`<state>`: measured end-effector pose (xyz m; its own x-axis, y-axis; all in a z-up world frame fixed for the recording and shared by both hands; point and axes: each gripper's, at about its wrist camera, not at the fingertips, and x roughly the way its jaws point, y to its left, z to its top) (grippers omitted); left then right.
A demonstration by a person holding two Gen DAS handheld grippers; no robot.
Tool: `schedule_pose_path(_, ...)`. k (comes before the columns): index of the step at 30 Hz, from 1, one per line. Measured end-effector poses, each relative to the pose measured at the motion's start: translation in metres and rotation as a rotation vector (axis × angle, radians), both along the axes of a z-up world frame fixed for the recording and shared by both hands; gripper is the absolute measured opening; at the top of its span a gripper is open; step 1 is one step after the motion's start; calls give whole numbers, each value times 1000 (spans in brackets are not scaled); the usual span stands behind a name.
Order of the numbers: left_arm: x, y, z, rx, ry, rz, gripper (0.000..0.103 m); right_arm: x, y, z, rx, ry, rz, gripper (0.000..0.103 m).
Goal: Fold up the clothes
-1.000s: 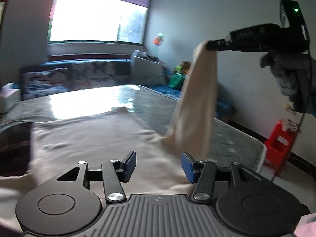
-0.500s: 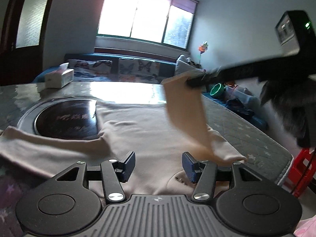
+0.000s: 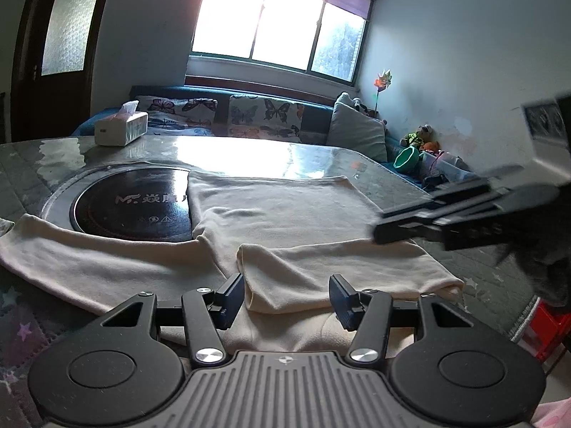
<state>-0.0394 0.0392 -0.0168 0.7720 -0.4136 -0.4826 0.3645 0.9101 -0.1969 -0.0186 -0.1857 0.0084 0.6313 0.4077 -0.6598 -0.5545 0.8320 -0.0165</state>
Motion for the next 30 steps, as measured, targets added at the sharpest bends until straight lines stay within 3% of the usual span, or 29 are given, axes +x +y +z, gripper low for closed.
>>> schedule_pose_path(9, 24, -7, -7, 24, 39, 20, 51, 8, -87, -16, -47, 30, -211, 21)
schedule_pose_path(19, 32, -18, -11, 53, 60, 20, 13, 39, -74, -30, -7, 8, -114, 20)
schedule_pose_path(25, 35, -17, -10, 72, 58, 31, 5, 45, -71, -43, -52, 11, -70, 20)
schedule_pose_path(30, 36, -13, -13, 80, 63, 56, 5, 44, -76, -44, -66, 14, -68, 13)
